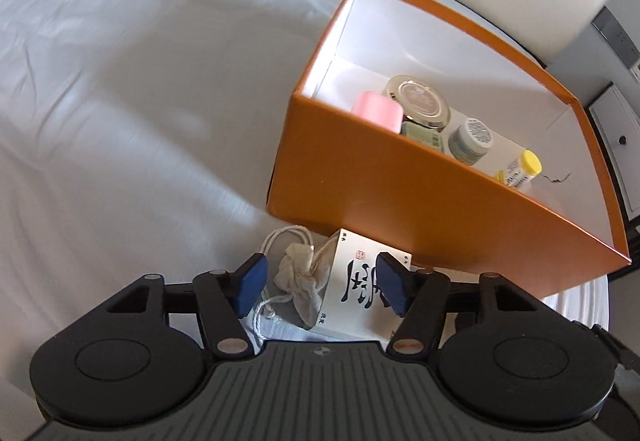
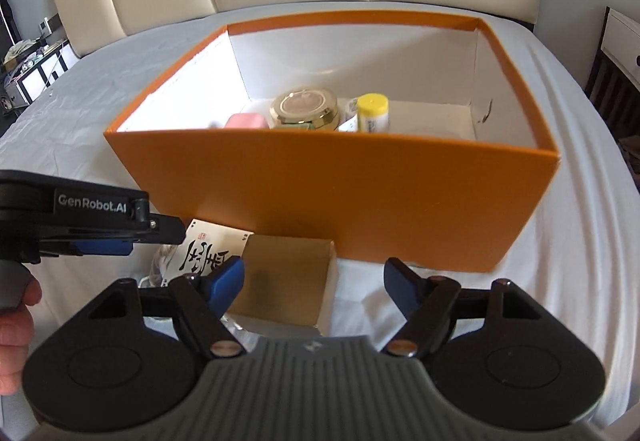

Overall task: Organize rigid objects
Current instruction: 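Withdraw both tools toward the white calligraphy box and brown cardboard box, then grasp the pouch on the calligraphy box with the left tool while the right tool grasps the brown box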

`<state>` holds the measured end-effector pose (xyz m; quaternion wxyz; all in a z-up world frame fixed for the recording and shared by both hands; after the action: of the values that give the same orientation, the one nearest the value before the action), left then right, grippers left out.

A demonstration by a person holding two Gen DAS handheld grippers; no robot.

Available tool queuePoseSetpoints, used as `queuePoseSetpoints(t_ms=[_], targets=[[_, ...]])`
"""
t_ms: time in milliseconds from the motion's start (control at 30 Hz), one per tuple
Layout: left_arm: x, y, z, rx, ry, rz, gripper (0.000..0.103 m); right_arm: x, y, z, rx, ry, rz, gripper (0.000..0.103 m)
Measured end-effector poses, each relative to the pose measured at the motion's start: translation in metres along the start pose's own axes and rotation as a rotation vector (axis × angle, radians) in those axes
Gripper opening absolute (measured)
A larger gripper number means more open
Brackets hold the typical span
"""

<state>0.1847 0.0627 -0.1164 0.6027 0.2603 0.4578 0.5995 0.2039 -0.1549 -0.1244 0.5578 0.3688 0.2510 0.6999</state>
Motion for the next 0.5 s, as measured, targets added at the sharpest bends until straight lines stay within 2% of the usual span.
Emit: queuePoseSetpoints(t_ms=[100,167,333,400,500], targets=[[0.006,-0.008,-0.003,0.014,0.045,-0.016,0.077,0.002,-0.012,-0.003,0.011,0.007,-0.014,0.077],[0.008,-0.014,-0.004,0.027,0.075,-0.037,0.079,0.002,-0.016,-0.003,0.004,-0.005,0.007,0.077],[0.009,-0.022,-0.007,0.06,0.098,-0.056,0.084,0.007,-0.02,-0.005,0.008,0.012,0.053,0.073],[0.01,-0.028,-0.008,0.083,0.116,-0.062,0.086,0.011,-0.025,-0.01,0.033,0.024,0.054,0.07],[0.01,-0.032,-0.007,0.076,0.116,-0.059,0.088,0.013,-0.03,-0.015,0.04,0.026,0.05,0.069]])
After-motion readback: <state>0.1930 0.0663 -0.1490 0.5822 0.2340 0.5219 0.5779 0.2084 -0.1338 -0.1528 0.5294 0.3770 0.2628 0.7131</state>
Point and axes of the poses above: each gripper's, at about its wrist camera, not at the fingertips, and y roughly against the way its jaws point, x to its left, z to its top, the point moved 3 cm from there along -y, roughly the way its jaws point, and after that the axes turned 1 degree about -y, right-handed, at the moved point
